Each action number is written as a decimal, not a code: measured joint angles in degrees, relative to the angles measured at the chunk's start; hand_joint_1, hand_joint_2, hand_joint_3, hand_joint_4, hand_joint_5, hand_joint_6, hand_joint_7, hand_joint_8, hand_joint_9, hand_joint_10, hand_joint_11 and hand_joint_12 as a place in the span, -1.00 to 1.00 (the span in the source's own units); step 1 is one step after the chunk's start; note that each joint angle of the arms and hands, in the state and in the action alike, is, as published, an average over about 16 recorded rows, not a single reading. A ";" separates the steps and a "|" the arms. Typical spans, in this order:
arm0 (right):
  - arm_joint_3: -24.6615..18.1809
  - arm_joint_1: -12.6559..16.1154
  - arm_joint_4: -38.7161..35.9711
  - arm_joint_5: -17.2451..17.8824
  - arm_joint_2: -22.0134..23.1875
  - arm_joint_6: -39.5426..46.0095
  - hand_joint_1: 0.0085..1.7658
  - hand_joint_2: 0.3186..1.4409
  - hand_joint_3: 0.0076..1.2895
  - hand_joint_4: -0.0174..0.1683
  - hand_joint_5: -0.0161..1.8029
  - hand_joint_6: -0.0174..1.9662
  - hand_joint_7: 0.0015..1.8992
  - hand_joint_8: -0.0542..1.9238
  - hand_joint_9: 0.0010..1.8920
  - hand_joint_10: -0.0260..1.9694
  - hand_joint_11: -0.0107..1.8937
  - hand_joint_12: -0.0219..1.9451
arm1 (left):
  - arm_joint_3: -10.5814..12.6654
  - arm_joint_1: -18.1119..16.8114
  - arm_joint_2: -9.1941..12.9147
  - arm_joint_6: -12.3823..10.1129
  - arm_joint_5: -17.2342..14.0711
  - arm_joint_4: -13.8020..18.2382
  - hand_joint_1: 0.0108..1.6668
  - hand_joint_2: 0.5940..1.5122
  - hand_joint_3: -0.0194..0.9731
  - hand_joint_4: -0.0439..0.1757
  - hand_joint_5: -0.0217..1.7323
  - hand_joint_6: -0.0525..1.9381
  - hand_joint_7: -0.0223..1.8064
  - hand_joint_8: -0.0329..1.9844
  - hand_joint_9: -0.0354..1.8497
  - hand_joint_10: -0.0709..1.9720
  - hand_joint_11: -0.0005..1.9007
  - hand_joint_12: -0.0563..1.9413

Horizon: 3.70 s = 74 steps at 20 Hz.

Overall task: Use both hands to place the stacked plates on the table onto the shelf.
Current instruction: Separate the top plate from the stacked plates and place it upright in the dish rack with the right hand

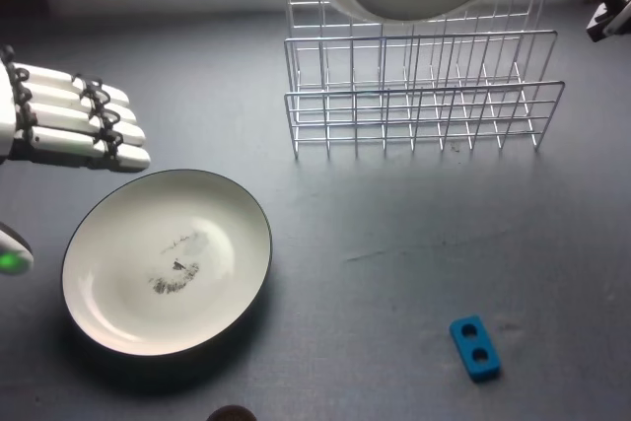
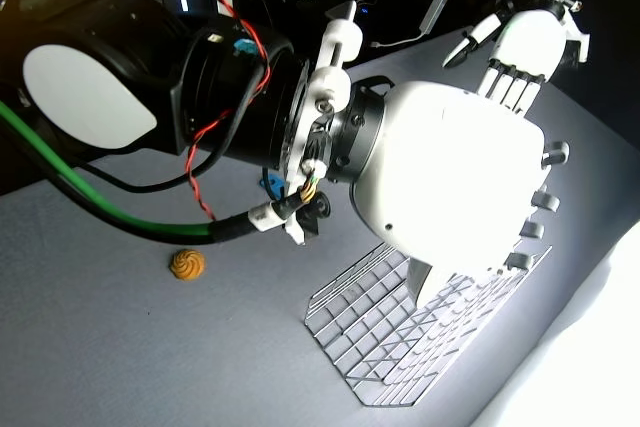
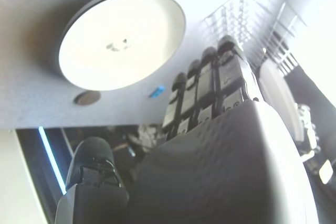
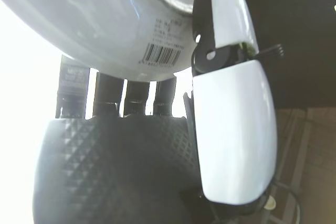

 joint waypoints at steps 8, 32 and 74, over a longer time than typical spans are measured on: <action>3.22 0.53 -9.99 -0.74 -0.41 11.35 0.38 0.18 -0.98 -0.74 0.06 0.04 0.12 -0.13 0.34 -0.95 -0.07 0.16 | 0.03 3.04 -1.84 0.71 3.30 -0.24 -0.99 0.26 -0.93 -0.55 -0.95 -0.93 -0.96 -0.97 -0.94 -0.92 -0.98 -0.95; 9.92 -2.16 -18.28 -1.64 -4.86 27.73 0.38 0.20 -0.98 -0.64 0.04 0.02 0.12 -0.09 0.38 -0.95 -0.05 0.16 | 2.72 9.57 -3.94 1.71 6.40 -2.35 -0.99 0.28 -0.93 -0.57 -0.95 -0.94 -0.98 -0.97 -0.94 -0.92 -0.98 -0.96; 17.08 -10.10 -15.43 2.40 -9.27 30.18 0.36 0.36 -0.98 -0.83 -0.03 0.10 0.06 -0.41 0.16 -0.95 -0.31 0.33 | 2.78 10.75 -3.13 1.72 4.51 -1.58 -0.99 0.28 -0.93 -0.57 -0.96 -0.93 -0.98 -0.98 -0.94 -0.92 -0.98 -0.96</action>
